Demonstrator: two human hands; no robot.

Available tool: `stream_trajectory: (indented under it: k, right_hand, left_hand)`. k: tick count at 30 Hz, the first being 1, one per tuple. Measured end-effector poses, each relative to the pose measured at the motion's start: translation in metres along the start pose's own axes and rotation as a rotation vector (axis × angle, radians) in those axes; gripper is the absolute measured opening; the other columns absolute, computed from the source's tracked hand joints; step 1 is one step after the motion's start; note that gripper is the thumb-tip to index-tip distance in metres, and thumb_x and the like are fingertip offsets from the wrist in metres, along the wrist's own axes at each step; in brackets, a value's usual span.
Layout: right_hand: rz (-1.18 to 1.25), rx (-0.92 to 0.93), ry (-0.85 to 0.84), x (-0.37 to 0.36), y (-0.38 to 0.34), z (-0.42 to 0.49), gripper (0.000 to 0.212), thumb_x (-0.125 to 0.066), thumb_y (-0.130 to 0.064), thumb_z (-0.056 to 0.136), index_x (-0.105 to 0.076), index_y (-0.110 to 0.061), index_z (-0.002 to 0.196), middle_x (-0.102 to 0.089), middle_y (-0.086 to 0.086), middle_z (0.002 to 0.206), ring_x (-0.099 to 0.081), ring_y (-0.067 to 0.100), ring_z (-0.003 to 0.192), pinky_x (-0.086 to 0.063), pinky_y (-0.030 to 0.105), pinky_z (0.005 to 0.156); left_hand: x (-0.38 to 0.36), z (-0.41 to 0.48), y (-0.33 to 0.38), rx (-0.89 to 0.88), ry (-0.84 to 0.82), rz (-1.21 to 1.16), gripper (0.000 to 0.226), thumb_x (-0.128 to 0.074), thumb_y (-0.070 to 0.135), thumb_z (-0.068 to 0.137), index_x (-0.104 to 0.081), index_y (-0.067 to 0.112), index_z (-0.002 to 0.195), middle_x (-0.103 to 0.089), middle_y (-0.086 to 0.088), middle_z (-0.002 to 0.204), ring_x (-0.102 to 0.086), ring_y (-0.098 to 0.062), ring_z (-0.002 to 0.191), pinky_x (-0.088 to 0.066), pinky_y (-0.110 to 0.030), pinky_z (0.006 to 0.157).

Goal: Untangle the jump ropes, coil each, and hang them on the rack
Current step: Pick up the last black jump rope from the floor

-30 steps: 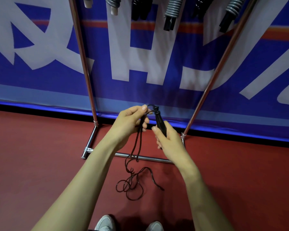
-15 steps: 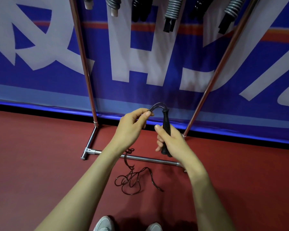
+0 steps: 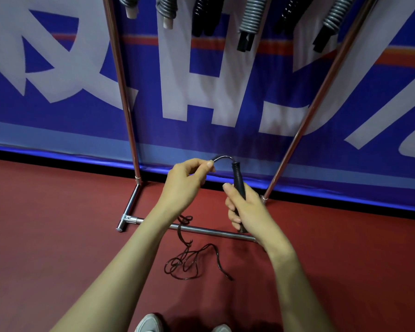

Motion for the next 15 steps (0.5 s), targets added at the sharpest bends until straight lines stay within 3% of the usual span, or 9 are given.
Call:
stream_trajectory:
  k: [3,7,11,15]
  right_hand:
    - [0.133,-0.013,0.206,0.019,0.003,0.004,0.031,-0.051,-0.035,0.098,-0.038,-0.018,0.076,-0.032,-0.005,0.054,-0.026,0.008,0.036,-0.019,0.019,0.038]
    - [0.403,0.060,0.375,0.040,-0.008,0.006,0.036,-0.047,-0.038,0.099,-0.039,-0.016,0.072,-0.033,-0.005,0.051,-0.024,0.007,0.032,-0.018,0.017,0.035]
    - [0.542,0.087,0.385,0.039,-0.018,0.002,0.042,-0.059,-0.049,0.083,-0.041,-0.015,0.066,-0.032,-0.003,0.046,-0.025,0.009,0.031,-0.017,0.023,0.038]
    - [0.404,0.087,0.362,0.040,-0.024,0.000,0.031,-0.068,-0.029,0.087,-0.055,-0.009,0.067,-0.030,0.002,0.045,-0.025,0.010,0.030,-0.020,0.017,0.034]
  left_hand:
    - [-0.020,-0.005,-0.001,0.067,-0.157,-0.126,0.030,-0.053,0.027,0.099,-0.067,0.005,0.085,-0.049,0.004,0.054,-0.036,-0.008,0.041,-0.029,-0.019,0.044]
    - [-0.046,-0.016,0.004,0.141,-0.373,-0.206,0.031,-0.048,0.023,0.101,-0.063,0.003,0.083,-0.054,0.001,0.054,-0.045,-0.009,0.042,-0.038,-0.017,0.045]
    - [-0.066,-0.027,0.002,0.219,-0.537,-0.151,0.035,-0.051,0.029,0.098,-0.065,0.005,0.078,-0.059,-0.001,0.055,-0.054,-0.011,0.046,-0.045,-0.018,0.049]
    - [-0.077,-0.034,-0.008,0.253,-0.614,-0.075,0.039,-0.053,0.033,0.097,-0.071,-0.001,0.087,-0.066,-0.006,0.070,-0.061,-0.014,0.061,-0.051,-0.028,0.066]
Point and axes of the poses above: each hand's wrist, its own z-axis towards the middle knuckle, its own x-axis out of the back of the hand, y = z × x, the point moved 9 cm from there along z, towards the middle knuckle
